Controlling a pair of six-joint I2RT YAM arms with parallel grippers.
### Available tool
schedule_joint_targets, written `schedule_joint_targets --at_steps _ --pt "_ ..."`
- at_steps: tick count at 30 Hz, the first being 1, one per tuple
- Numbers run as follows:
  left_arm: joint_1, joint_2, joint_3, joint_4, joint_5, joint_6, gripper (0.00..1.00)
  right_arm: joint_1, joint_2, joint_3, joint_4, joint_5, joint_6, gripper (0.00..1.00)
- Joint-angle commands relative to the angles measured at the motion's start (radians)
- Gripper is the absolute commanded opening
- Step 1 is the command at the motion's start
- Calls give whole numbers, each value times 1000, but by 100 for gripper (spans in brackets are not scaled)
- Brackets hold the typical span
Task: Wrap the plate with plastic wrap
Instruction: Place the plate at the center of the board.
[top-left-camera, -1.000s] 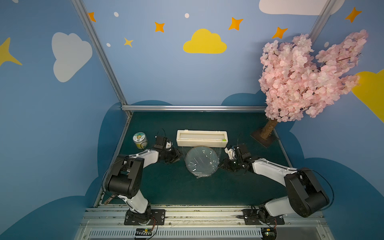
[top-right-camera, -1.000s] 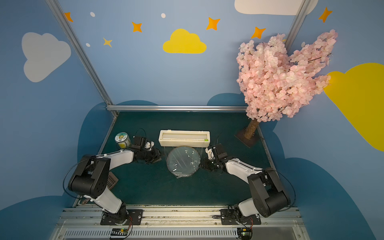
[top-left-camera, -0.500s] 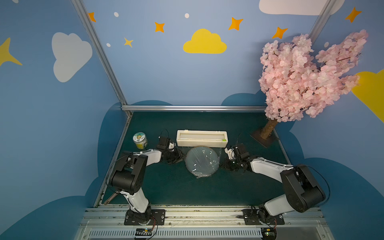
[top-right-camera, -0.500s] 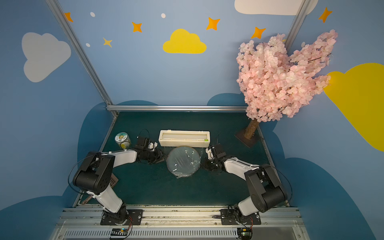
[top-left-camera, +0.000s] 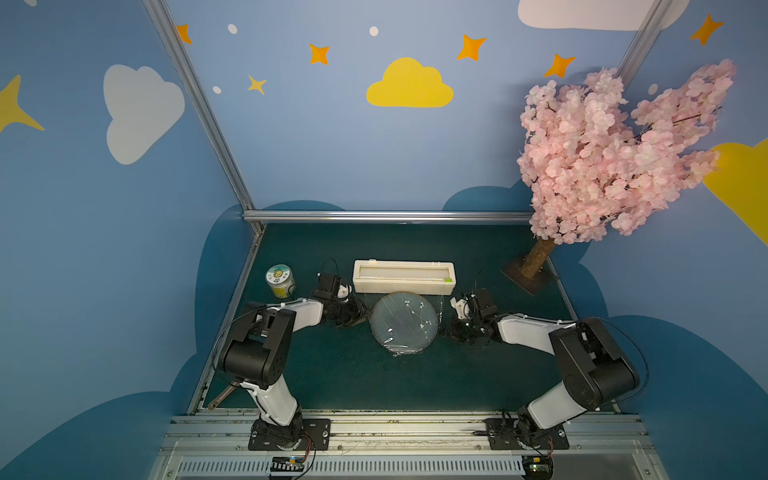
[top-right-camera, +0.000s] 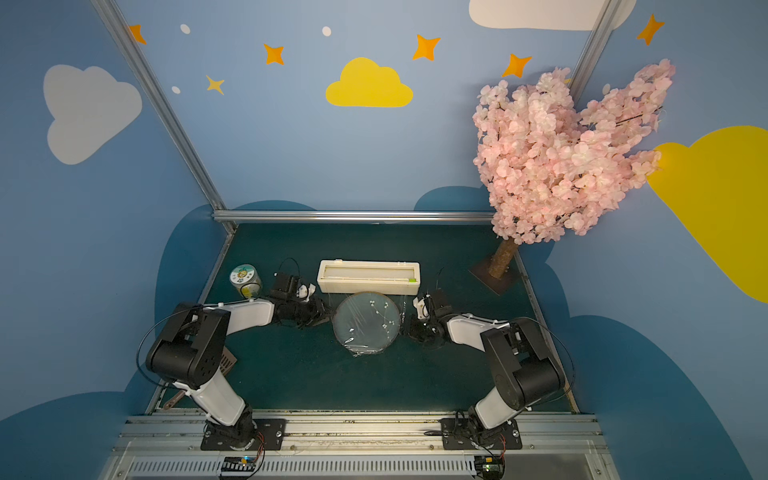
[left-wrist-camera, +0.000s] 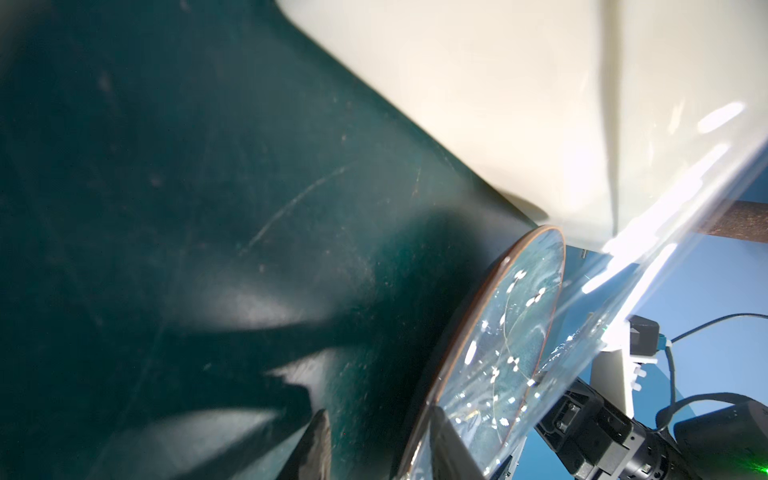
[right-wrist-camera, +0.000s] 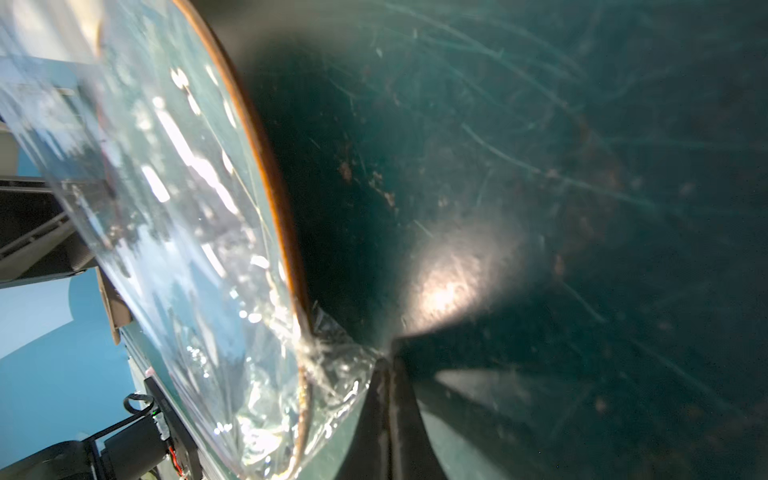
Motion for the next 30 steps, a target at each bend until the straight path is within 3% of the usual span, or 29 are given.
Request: schedule_joint_targets --at_steps 1,10,14,18,21,25,30 --pt "-3 17 4 -41 -17 20 39 4 30 -11 17 -11 13 0" --pt "-19 25 -14 -3 -5 -6 39 4 123 -47 249 -65 179 0" --pt "-27 19 -20 -6 -6 -3 39 -10 92 -104 272 -39 209 0" --pt "-19 -19 0 -90 -41 41 43 -48 -5 -107 125 -6 149 29" --pt "1 -67 29 -180 -97 83 53 -78 -87 -74 -52 53 72 45" --pt "38 -152 46 -196 -129 72 71 -93 -180 -13 -234 152 -4 55" --pt "83 -194 80 -79 -120 24 76 -96 -212 147 -346 220 -58 56"
